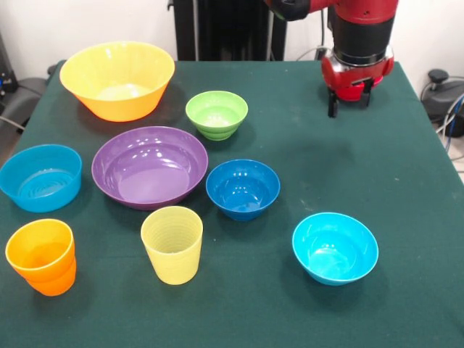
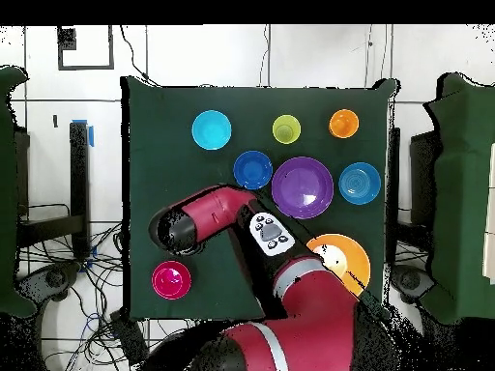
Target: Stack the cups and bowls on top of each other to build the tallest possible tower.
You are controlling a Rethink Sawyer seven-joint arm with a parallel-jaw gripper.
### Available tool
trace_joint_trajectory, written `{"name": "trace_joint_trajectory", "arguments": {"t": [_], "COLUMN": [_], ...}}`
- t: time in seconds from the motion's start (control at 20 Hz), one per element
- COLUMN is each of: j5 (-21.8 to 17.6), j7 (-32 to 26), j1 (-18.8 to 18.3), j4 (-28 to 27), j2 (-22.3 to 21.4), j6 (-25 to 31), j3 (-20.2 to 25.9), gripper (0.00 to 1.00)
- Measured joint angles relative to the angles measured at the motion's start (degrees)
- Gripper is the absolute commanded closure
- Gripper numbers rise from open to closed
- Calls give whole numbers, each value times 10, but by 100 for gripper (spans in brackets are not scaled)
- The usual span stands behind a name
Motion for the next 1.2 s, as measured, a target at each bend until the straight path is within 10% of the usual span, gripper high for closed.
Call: {"name": "trace_joint_trajectory", "arguments": {"t": [1.2], "j5": [-14], "j7": [0], "j1": [-89], "j4": [-5], "j2": [-2], "j6": [35], "j3": [54], "gripper": [0]}}
